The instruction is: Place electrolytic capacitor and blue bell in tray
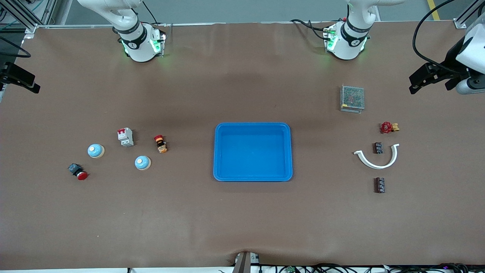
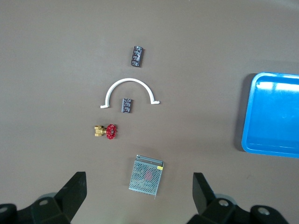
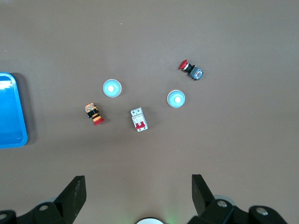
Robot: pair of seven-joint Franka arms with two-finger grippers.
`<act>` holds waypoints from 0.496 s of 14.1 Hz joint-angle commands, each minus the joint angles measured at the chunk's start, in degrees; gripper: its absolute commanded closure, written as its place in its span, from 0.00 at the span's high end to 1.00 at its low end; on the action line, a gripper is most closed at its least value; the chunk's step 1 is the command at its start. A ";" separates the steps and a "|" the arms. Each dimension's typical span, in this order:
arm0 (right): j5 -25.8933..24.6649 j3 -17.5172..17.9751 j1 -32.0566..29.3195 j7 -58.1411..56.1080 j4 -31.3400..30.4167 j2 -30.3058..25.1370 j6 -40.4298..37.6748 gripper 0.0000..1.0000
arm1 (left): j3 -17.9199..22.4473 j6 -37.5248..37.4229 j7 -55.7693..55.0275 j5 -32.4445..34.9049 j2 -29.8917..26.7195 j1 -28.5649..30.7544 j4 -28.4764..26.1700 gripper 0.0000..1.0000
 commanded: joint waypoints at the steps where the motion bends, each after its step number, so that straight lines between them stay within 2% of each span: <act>1: -0.34 0.03 0.01 0.36 -0.10 -0.14 0.47 1.00 | 0.13 -2.16 0.47 -0.50 -0.26 0.08 0.52 1.00; 5: -0.25 0.03 0.10 0.27 -0.19 -0.14 0.64 1.00 | 0.22 -2.35 0.47 -0.50 0.78 0.25 0.61 1.00; 7: -0.25 0.03 -0.08 0.27 -0.19 -0.14 0.65 1.00 | 0.40 0.62 0.12 -0.33 0.79 2.69 -3.14 1.00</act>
